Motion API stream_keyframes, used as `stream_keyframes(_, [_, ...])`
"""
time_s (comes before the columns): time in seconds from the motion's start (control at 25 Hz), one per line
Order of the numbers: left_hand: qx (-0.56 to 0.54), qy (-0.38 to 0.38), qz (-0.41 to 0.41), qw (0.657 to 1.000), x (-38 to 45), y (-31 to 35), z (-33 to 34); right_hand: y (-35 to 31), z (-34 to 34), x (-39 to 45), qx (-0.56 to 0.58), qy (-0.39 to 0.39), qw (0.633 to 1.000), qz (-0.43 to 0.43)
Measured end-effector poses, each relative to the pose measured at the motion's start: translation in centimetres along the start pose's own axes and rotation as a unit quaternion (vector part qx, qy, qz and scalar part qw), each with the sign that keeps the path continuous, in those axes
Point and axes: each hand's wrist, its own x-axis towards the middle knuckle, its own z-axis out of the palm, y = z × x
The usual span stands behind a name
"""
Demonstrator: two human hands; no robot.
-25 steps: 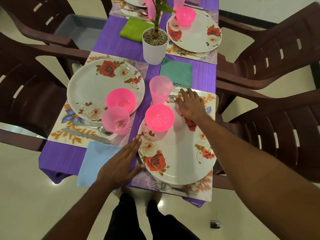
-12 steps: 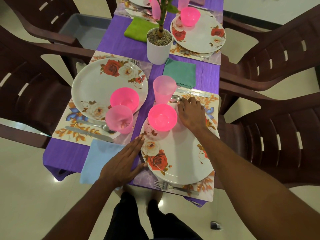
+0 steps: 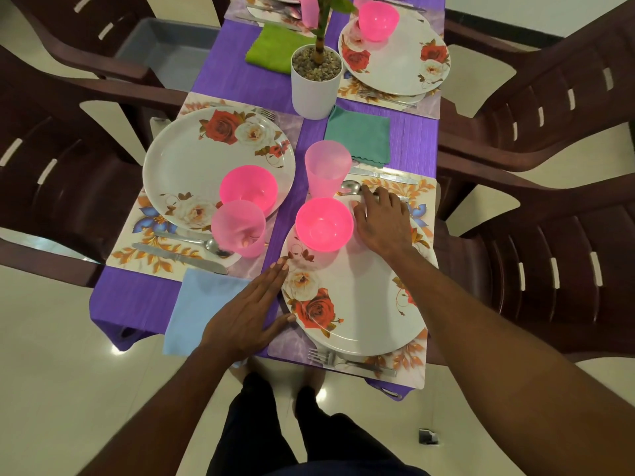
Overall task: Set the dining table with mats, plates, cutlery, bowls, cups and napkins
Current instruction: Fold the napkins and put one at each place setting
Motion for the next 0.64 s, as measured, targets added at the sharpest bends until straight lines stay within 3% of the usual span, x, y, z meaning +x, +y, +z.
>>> stream_keyframes(0.2, [-0.006,0.002,0.001,1.000,0.0,-0.1,0.2,0.1,0.3,0.2,0.000,-0.009,1.000,0.006])
stream_keyframes(0.48, [-0.003,0.012,0.008,1.000,0.0,-0.1,0.2,-1.6,0.4,-4.6,0.108,0.083,0.987,0.091])
stream_keyframes(0.64, [-0.001,0.006,0.010,1.000,-0.1,-0.1,0.2,-2.9,0.7,-8.8,0.131,0.090,0.983,0.088])
